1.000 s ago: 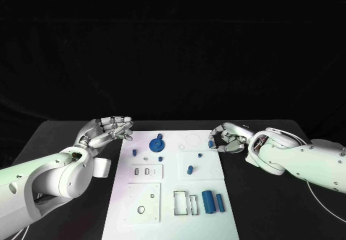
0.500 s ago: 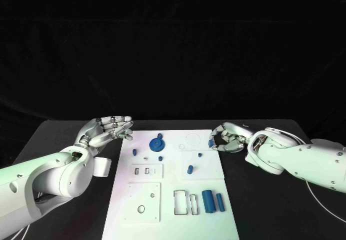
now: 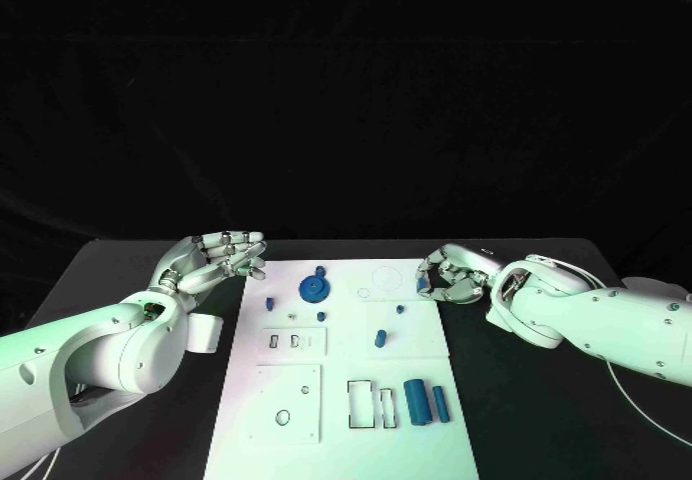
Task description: Assemble the parts on the task board
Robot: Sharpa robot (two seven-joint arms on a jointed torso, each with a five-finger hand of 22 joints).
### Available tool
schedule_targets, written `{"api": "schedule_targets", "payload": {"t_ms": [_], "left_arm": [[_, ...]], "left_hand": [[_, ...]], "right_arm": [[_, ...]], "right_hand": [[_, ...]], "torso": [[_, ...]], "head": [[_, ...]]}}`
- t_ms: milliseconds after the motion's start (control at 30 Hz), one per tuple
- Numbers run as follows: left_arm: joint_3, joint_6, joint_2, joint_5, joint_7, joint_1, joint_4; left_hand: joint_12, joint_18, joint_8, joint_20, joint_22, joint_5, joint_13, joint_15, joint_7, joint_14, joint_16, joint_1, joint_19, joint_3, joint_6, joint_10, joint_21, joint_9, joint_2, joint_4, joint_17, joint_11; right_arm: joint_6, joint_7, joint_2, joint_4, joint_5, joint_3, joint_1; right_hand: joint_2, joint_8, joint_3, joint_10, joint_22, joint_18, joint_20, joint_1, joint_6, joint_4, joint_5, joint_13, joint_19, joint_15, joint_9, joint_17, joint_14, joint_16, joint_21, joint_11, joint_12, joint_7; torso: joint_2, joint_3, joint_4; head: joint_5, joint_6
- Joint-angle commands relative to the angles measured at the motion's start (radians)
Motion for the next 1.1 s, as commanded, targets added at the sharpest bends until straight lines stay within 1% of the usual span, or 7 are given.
{"api": "schedule_targets", "payload": {"t_ms": [33, 133, 300, 467, 700, 867, 1100], "left_arm": [[0.001, 0.017, 0.001, -0.004, 0.005, 0.002, 0.002], [0.001, 0.017, 0.001, -0.004, 0.004, 0.002, 0.002], [0.001, 0.017, 0.000, -0.006, 0.004, 0.002, 0.003], [0.001, 0.016, 0.000, -0.007, 0.004, 0.002, 0.003], [0.001, 0.015, -0.001, -0.007, 0.003, 0.002, 0.002], [0.001, 0.015, -0.001, -0.007, 0.003, 0.002, 0.002], [0.001, 0.017, 0.000, -0.007, 0.002, 0.002, 0.000]], "left_hand": [[0.002, 0.012, 0.002, 0.002, 0.000, -0.002, 0.001, -0.002, 0.015, -0.008, -0.001, 0.005, -0.007, 0.003, -0.004, -0.002, 0.000, 0.000, -0.001, -0.004, -0.001, 0.002], [0.002, 0.012, 0.002, 0.002, 0.000, -0.002, 0.001, -0.002, 0.015, -0.008, -0.001, 0.005, -0.007, 0.003, -0.004, -0.002, 0.000, 0.000, -0.001, -0.004, -0.001, 0.002], [0.002, 0.012, 0.002, 0.002, 0.000, -0.002, 0.001, -0.002, 0.015, -0.008, -0.001, 0.005, -0.007, 0.003, -0.004, -0.002, 0.000, 0.000, -0.001, -0.004, -0.001, 0.002], [0.002, 0.012, 0.002, 0.002, 0.000, -0.002, 0.001, -0.002, 0.015, -0.008, -0.001, 0.005, -0.007, 0.003, -0.004, -0.002, 0.000, 0.000, -0.001, -0.004, -0.001, 0.002], [0.002, 0.012, 0.002, 0.002, 0.000, -0.002, 0.001, -0.002, 0.016, -0.008, -0.001, 0.005, -0.008, 0.003, -0.005, -0.003, 0.000, 0.000, -0.001, -0.004, -0.002, 0.002], [0.002, 0.012, 0.002, 0.002, 0.000, -0.002, 0.001, -0.002, 0.016, -0.008, -0.001, 0.005, -0.008, 0.003, -0.005, -0.003, 0.000, 0.000, -0.001, -0.004, -0.002, 0.002], [0.002, 0.012, 0.001, 0.002, 0.000, -0.002, 0.000, -0.002, 0.016, -0.008, -0.001, 0.005, -0.008, 0.003, -0.005, -0.003, 0.001, 0.000, -0.001, -0.005, -0.002, 0.002]], "right_arm": [[-0.001, -0.006, 0.002, -0.001, -0.007, 0.000, -0.001], [-0.002, -0.008, 0.004, -0.002, -0.009, 0.000, -0.002], [-0.005, -0.013, 0.005, -0.002, -0.012, 0.000, -0.002], [-0.015, -0.017, 0.006, 0.000, -0.015, 0.000, -0.002], [-0.058, -0.013, 0.007, 0.010, -0.007, 0.000, -0.003], [-0.099, -0.027, 0.003, 0.027, -0.004, 0.000, -0.003], [-0.131, -0.075, -0.011, 0.096, 0.013, 0.001, 0.000]], "right_hand": [[-0.002, 0.002, 0.005, 0.059, 0.263, -0.007, -0.001, -0.007, 0.005, -0.001, -0.006, 0.205, 0.103, -0.004, 0.000, 0.197, 0.090, 0.003, 0.006, -0.008, 0.005, -0.001], [-0.001, 0.001, 0.008, 0.059, 0.263, -0.007, -0.001, -0.007, 0.006, -0.002, -0.006, 0.206, 0.103, -0.004, -0.001, 0.198, 0.091, 0.003, 0.006, -0.008, 0.005, -0.001], [0.015, 0.008, 0.039, 0.061, 0.263, -0.007, -0.004, 0.005, 0.029, -0.016, -0.013, 0.209, 0.103, -0.008, 0.001, 0.200, 0.091, 0.004, 0.006, -0.015, 0.008, -0.008], [0.046, 0.038, 0.093, 0.062, 0.263, -0.007, -0.015, 0.016, 0.080, -0.043, -0.023, 0.210, 0.103, -0.022, 0.015, 0.202, 0.092, 0.004, 0.006, -0.033, 0.008, -0.029], [0.074, 0.059, 0.142, 0.064, 0.263, -0.007, -0.027, 0.009, 0.091, -0.068, -0.028, 0.211, 0.103, -0.032, 0.031, 0.205, 0.092, 0.004, 0.006, -0.044, 0.009, -0.040], [0.078, 0.068, 0.160, 0.065, 0.263, -0.007, -0.029, -0.001, 0.089, -0.082, -0.022, 0.213, 0.103, -0.034, 0.039, 0.206, 0.092, 0.005, 0.006, -0.045, 0.011, -0.041], [0.075, 0.077, 0.175, 0.063, 0.263, -0.007, -0.031, -0.027, 0.082, -0.093, -0.024, 0.209, 0.103, -0.035, 0.050, 0.205, 0.092, 0.004, 0.006, -0.046, 0.006, -0.042]], "torso": [[0.000, -0.0003, -0.0006], [0.000, -0.0003, -0.0008], [-0.001, -0.0006, 0.0006], [0.000, -0.0004, 0.0008], [0.000, 0.0005, 0.0000], [-0.001, 0.0005, -0.0003], [-0.004, -0.0005, -0.0025]], "head": [[0.000, -0.001], [0.000, -0.001], [0.000, -0.003], [-0.001, -0.003], [0.002, -0.002], [0.003, -0.003], [0.013, -0.006]]}}
